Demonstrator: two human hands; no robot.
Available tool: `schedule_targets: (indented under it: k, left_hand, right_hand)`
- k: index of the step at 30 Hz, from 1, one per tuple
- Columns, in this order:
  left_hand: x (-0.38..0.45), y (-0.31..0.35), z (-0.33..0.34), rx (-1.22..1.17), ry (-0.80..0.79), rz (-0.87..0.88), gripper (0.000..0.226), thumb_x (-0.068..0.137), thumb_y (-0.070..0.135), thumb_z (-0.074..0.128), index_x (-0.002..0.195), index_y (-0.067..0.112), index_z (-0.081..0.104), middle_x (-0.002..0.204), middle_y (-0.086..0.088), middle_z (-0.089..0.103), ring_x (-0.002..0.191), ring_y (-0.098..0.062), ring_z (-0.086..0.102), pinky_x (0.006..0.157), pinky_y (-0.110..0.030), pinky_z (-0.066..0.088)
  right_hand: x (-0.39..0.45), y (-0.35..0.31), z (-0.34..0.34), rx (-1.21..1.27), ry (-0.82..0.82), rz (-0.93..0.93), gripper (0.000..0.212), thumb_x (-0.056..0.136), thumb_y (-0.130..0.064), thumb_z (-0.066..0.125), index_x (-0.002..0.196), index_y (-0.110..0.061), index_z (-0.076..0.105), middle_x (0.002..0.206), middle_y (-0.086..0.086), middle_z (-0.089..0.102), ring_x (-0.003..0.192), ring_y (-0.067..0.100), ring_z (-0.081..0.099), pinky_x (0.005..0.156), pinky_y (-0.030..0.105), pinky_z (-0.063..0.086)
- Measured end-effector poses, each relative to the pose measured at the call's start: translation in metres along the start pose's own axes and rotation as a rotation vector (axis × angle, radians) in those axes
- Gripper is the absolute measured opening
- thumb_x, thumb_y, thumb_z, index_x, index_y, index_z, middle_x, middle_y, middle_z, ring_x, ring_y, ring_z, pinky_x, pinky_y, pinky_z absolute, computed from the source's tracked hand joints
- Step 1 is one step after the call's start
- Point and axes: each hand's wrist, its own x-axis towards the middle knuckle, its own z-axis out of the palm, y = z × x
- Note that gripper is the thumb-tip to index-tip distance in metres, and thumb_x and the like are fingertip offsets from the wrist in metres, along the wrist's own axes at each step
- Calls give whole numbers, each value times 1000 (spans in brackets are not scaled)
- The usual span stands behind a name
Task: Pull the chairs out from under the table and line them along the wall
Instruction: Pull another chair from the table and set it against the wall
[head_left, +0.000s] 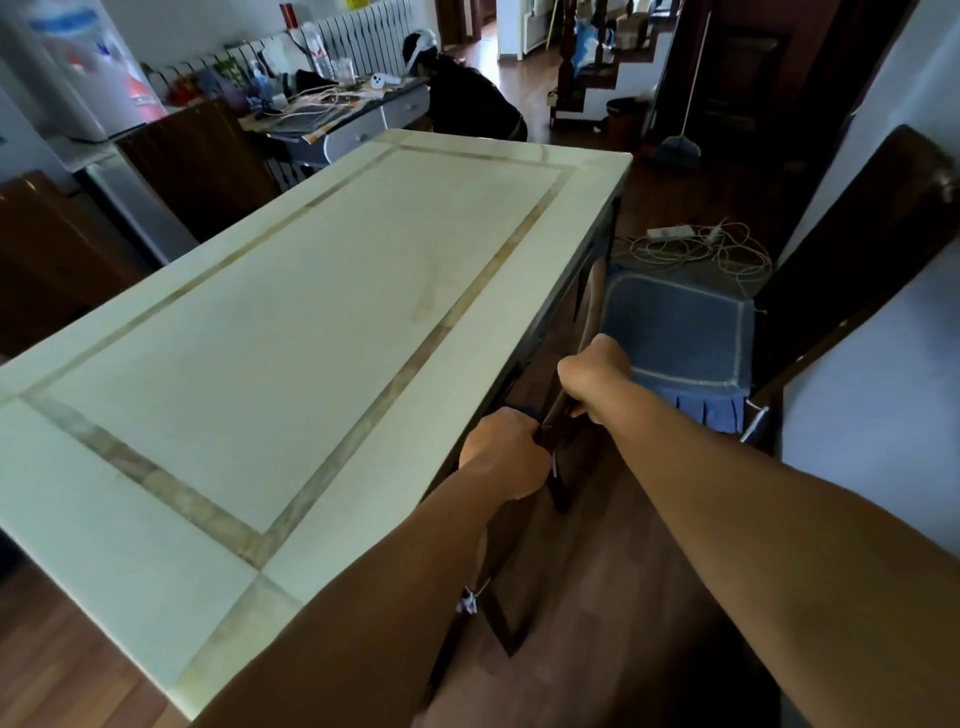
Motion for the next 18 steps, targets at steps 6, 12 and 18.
schedule_targets:
  k: [6,12,18]
  left_hand:
    - [-11,37,40,50,-17,101,19,80,19,61,94,14,73,79,-3,66,74,-20,65,54,-25,48]
    - [-26,86,95,87,-38,181,19,75,24,61,81,7,68,76,-9,66,72,-25,64,57,-33,53]
    - [-50,137,152,63,-61,295,30,74,29,62,54,16,45,62,-3,57,68,-27,61,50,-25,37]
  right_hand:
    - [-3,29,-52,-34,40,-9,29,83,-5,52,112,-5,54,107,18,61,71,31,57,45,34,52]
    - [-8,70,-120,-46,124,-7,25,80,-7,54,104,-6,60,106,16,64,99,37,60,71,35,50]
    - [-19,119,-187,19,197,42,47,82,-7,56,128,-8,53,126,18,60,110,37,58,78,33,50]
